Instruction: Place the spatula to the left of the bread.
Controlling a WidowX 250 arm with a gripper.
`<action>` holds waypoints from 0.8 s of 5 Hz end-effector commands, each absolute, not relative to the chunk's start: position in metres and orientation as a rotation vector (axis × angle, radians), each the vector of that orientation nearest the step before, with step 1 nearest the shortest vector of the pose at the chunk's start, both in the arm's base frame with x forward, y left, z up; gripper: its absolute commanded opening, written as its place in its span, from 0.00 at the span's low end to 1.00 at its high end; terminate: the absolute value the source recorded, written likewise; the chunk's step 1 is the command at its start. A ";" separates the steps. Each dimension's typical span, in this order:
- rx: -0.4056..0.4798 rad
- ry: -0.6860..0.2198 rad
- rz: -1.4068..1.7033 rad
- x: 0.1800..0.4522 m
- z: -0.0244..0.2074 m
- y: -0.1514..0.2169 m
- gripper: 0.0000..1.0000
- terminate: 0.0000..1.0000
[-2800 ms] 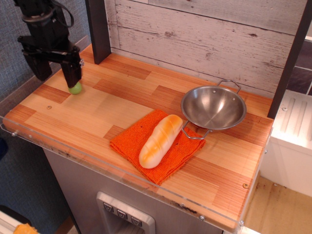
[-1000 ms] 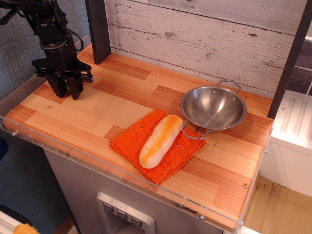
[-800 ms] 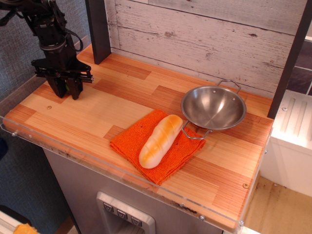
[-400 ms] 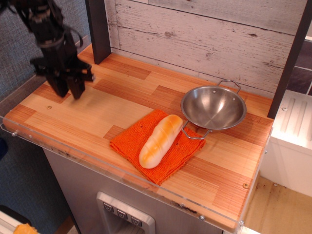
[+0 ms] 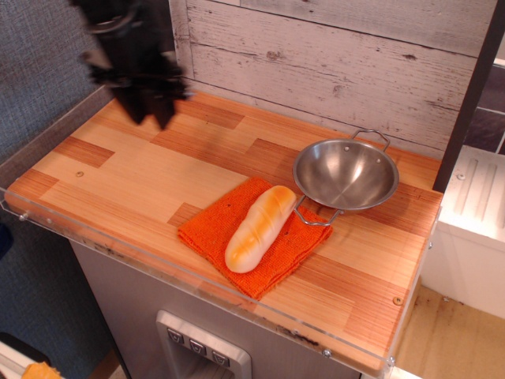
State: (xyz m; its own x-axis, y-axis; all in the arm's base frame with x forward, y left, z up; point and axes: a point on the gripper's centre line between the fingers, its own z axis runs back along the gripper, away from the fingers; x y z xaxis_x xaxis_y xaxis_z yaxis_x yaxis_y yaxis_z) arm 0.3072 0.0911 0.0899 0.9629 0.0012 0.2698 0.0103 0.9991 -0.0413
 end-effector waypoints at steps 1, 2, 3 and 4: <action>-0.062 -0.258 -0.244 0.317 0.099 0.019 0.00 0.00; -0.042 -0.218 -0.268 0.324 0.082 -0.003 0.00 0.00; -0.042 -0.198 -0.225 0.322 0.069 0.006 0.00 0.00; -0.036 -0.161 -0.238 0.324 0.061 0.022 0.00 0.00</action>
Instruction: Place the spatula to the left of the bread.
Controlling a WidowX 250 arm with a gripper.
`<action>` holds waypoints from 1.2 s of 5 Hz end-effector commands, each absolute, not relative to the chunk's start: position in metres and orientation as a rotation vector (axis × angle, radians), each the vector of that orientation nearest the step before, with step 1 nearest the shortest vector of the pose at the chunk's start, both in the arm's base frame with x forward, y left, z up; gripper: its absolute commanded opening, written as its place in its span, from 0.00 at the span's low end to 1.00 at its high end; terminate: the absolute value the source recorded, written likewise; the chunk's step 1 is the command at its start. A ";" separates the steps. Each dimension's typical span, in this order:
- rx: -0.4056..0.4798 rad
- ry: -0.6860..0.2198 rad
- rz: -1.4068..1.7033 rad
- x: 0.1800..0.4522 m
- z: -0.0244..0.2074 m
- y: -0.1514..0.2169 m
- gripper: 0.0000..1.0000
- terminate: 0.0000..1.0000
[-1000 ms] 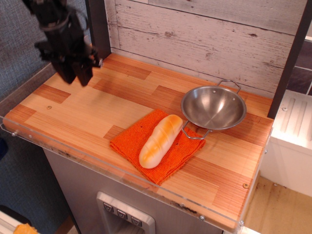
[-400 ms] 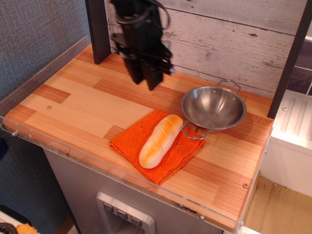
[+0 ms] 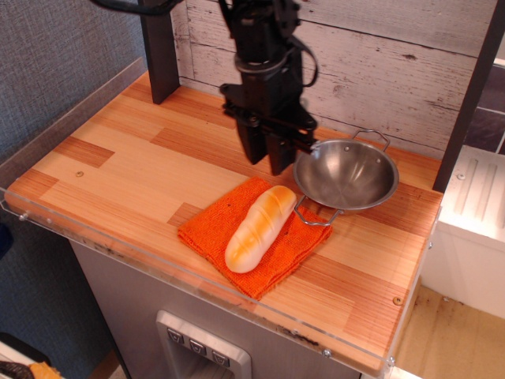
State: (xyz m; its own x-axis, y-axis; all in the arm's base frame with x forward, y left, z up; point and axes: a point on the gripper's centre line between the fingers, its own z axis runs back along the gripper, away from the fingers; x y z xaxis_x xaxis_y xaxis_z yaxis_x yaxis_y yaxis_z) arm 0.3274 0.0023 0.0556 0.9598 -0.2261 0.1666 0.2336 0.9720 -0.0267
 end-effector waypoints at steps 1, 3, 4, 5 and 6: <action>-0.047 -0.138 -0.269 0.327 0.058 0.033 0.00 0.00; -0.026 -0.160 -0.333 0.329 0.056 0.040 1.00 0.00; -0.008 -0.158 -0.349 0.331 0.057 0.045 1.00 0.00; -0.008 -0.139 -0.333 0.326 0.055 0.055 1.00 0.00; -0.019 -0.121 -0.298 0.314 0.054 0.067 1.00 0.00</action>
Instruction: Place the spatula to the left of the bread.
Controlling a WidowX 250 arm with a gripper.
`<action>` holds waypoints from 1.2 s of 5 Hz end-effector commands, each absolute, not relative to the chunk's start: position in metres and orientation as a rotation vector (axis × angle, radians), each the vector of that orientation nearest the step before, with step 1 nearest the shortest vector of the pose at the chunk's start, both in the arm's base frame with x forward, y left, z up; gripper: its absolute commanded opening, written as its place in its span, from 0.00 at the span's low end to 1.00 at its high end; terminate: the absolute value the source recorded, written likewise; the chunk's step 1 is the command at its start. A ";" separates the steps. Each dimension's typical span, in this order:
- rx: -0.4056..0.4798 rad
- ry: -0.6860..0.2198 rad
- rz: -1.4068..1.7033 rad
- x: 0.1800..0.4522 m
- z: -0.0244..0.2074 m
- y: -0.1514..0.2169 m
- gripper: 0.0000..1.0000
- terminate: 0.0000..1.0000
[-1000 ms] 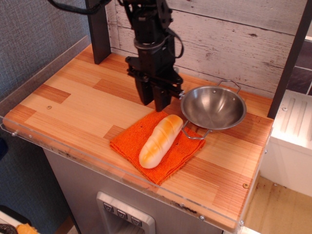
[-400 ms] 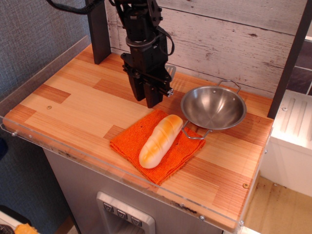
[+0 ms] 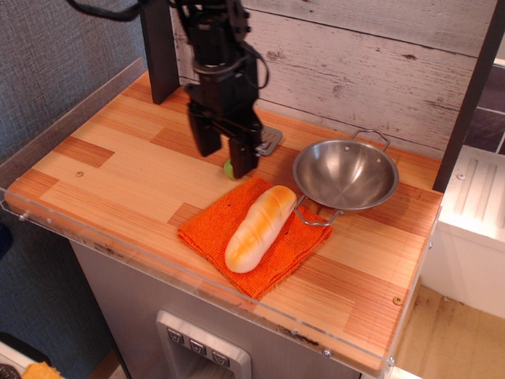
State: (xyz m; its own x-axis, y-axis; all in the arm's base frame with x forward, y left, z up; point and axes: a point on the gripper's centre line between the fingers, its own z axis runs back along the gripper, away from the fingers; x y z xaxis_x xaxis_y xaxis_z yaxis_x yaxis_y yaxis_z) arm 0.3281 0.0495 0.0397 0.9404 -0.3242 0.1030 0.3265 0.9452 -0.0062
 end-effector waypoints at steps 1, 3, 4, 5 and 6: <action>-0.021 -0.111 -0.176 0.293 0.072 0.063 1.00 0.00; -0.068 -0.100 -0.054 0.261 0.097 0.044 1.00 0.00; -0.084 -0.080 -0.113 0.259 0.096 0.040 1.00 0.00; -0.084 -0.080 -0.113 0.259 0.096 0.040 1.00 0.00; -0.084 -0.080 -0.113 0.259 0.096 0.040 1.00 1.00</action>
